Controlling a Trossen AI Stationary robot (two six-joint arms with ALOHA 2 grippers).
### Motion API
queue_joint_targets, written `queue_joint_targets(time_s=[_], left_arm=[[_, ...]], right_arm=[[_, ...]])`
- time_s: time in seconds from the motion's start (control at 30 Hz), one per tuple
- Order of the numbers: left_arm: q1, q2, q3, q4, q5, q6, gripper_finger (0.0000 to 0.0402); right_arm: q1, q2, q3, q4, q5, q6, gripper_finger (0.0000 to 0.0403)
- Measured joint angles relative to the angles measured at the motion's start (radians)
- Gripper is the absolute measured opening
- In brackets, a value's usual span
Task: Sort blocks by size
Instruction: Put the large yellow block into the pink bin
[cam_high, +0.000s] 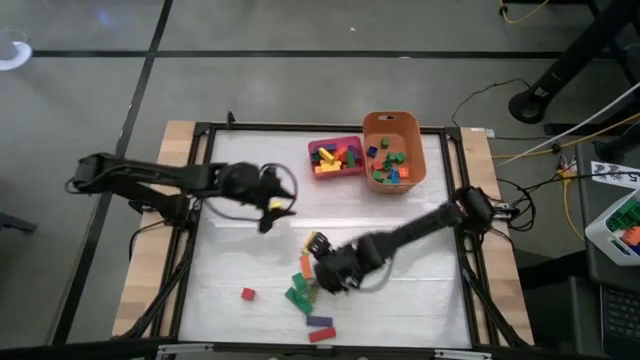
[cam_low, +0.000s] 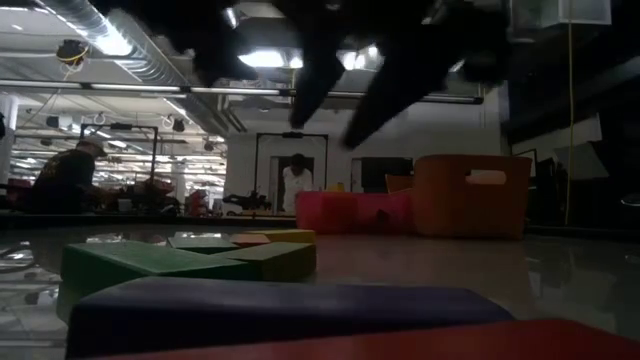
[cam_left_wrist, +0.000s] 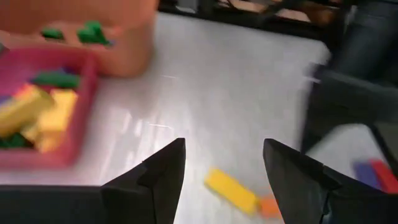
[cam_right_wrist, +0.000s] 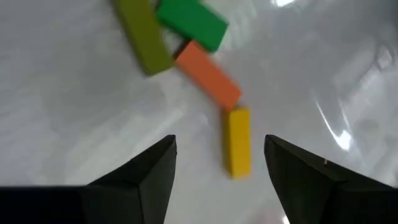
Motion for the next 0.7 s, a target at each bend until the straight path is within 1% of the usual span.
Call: queue_joint_targets(time_s=[0.1, 0.2, 0.33, 0.4, 0.5, 0.6, 0.7], left_arm=[[-0.057, -0.104, -0.096, -0.002, 0.000, -0.034, 0.0201], [-0.109, -0.188, -0.170, 0.000, -0.001, -0.082, 0.0201], [-0.167, -0.268, -0.234, 0.014, -0.016, -0.137, 0.0201], [-0.192, -0.295, -0.252, 0.023, -0.036, -0.145, 0.0201], [-0.221, -0.318, -0.268, 0.028, -0.067, -0.140, 0.0200], [-0.236, -0.322, -0.273, 0.024, -0.102, -0.141, 0.0200], [-0.244, -0.322, -0.273, 0.027, -0.109, -0.139, 0.0200]], right_arm=[[-0.082, 0.003, -0.021, 0.084, -0.116, -0.091, 0.0243], [-0.155, 0.003, -0.049, 0.156, -0.164, -0.159, 0.0243], [-0.233, 0.004, -0.081, 0.175, -0.252, -0.166, 0.0243], [-0.260, 0.004, -0.106, 0.186, -0.287, -0.167, 0.0243], [-0.284, 0.004, -0.145, 0.218, -0.301, -0.167, 0.0243], [-0.303, 0.004, -0.180, 0.272, -0.338, -0.166, 0.0243], [-0.309, 0.006, -0.212, 0.332, -0.365, -0.158, 0.0243]])
